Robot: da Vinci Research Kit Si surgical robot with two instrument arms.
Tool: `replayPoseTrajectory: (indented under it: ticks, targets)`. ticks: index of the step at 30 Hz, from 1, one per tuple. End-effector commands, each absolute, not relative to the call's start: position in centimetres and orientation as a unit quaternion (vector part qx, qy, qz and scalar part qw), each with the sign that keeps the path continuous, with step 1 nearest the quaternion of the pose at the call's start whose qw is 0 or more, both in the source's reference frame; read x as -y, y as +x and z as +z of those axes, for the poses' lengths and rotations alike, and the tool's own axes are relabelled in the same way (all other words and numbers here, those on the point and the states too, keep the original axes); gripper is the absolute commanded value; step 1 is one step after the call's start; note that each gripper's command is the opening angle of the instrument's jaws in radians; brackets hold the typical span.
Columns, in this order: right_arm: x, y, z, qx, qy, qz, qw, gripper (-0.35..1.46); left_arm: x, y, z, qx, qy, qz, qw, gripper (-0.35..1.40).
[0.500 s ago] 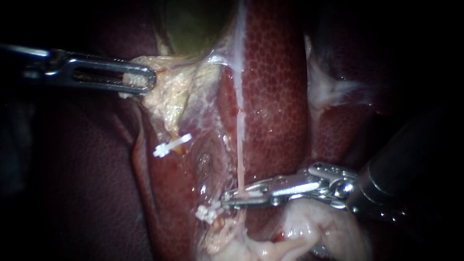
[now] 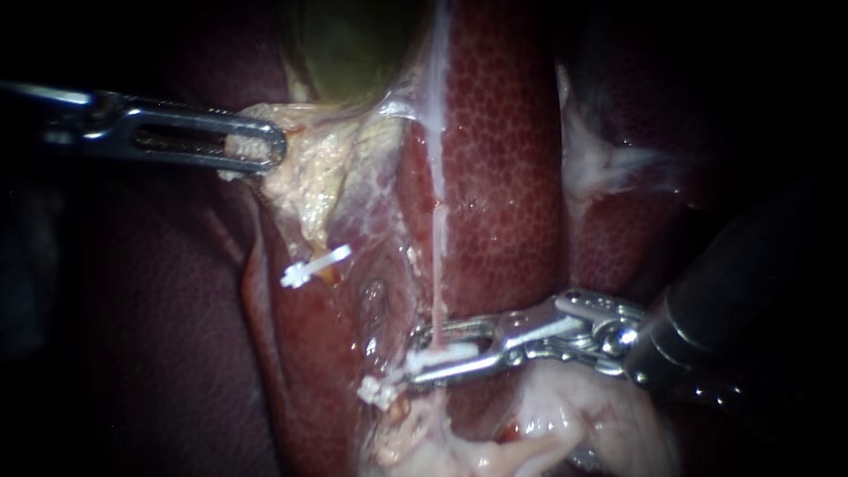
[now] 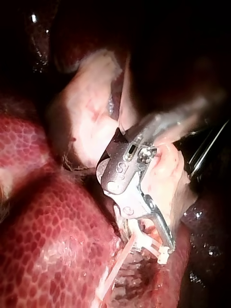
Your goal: Going back first clip right tube
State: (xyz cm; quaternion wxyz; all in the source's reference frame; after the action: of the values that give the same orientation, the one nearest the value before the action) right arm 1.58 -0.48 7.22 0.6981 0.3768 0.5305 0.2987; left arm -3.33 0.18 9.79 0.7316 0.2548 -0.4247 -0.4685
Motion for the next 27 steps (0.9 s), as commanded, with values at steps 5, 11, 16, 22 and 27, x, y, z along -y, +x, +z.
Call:
replayPoseTrajectory:
  ticks: [5,11,16,22,27]
  targets:
    - [0.42,1.49,7.22,-0.549,0.353,0.266,0.709,0.6,-0.18,-3.33,9.79,0.425,0.255,-0.469,0.732,-0.35]
    - [0.35,1.31,7.16,-0.57,0.326,0.226,0.72,0.6,-0.18,-3.33,9.79,0.425,0.254,-0.469,0.732,-0.35]
    - [0.26,1.13,7.06,-0.588,0.301,0.187,0.727,0.6,-0.18,-3.34,9.8,0.425,0.254,-0.469,0.732,-0.35]
    - [0.02,1.0,6.78,-0.598,0.288,0.169,0.729,0.6,-0.17,-3.35,9.8,0.425,0.254,-0.469,0.732,-0.35]
    - [-0.15,0.88,6.51,-0.605,0.282,0.157,0.728,0.6,-0.15,-3.37,9.83,0.425,0.252,-0.469,0.732,-0.35]
